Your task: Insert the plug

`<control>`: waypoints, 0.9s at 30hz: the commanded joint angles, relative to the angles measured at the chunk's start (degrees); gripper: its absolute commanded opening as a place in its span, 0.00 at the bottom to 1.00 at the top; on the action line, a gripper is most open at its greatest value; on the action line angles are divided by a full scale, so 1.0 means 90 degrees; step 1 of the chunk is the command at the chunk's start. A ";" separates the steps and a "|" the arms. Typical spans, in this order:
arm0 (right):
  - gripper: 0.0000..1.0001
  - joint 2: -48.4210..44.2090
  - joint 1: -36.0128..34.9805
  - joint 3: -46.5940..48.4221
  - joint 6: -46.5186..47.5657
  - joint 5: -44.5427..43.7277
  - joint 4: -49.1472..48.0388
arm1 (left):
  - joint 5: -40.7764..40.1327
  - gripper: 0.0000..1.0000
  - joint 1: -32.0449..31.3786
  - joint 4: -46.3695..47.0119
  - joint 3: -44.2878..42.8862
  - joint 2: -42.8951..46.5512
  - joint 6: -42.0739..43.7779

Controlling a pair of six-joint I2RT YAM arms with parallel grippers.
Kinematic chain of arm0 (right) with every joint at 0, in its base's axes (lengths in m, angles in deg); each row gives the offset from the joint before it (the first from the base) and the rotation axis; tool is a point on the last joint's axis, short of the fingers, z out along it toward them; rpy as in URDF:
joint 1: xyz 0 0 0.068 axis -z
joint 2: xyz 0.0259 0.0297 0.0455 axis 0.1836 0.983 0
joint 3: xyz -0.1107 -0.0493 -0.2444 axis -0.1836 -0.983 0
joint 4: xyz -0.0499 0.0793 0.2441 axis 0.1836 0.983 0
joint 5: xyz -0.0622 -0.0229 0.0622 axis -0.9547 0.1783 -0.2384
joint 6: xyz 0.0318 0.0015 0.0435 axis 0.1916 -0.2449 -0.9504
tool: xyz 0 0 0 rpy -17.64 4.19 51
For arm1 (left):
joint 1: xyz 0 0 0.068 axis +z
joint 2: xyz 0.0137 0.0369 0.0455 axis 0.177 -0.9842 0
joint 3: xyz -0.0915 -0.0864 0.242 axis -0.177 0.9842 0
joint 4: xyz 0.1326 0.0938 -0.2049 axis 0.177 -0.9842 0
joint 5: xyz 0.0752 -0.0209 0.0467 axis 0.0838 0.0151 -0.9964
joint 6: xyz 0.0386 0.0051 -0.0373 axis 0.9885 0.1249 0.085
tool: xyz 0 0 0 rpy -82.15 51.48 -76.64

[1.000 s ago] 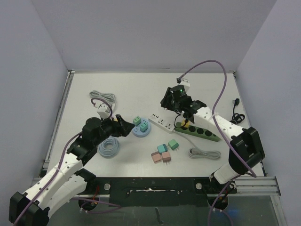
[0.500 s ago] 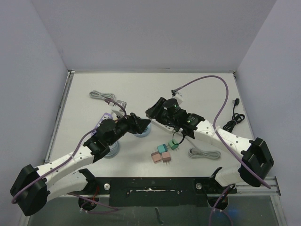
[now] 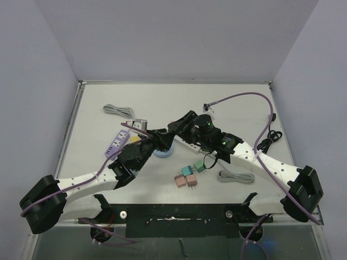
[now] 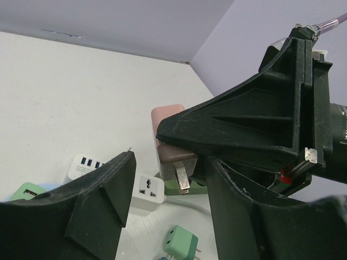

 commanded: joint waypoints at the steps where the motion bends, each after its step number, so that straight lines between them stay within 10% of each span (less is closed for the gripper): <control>1: 0.40 -0.0151 -0.0068 0.0090 -0.0008 0.0149 -0.0509 | -0.0248 0.52 -0.0035 0.1038 -0.0195 -0.0215 0.0083; 8: 0.46 -0.0021 -0.0079 0.0236 0.0148 0.0325 -0.0519 | -0.0594 0.39 -0.0049 0.1483 -0.0189 -0.0475 0.0248; 14: 0.75 -0.0288 0.0187 0.0296 0.1350 0.0517 -0.0324 | 0.0117 0.26 -0.0044 0.1665 -0.0113 -0.0385 0.0626; 27: 0.92 -0.1381 0.1606 0.0391 0.6002 0.5949 -0.0338 | 0.3288 0.24 0.0177 0.0130 -0.0140 0.1088 -0.0179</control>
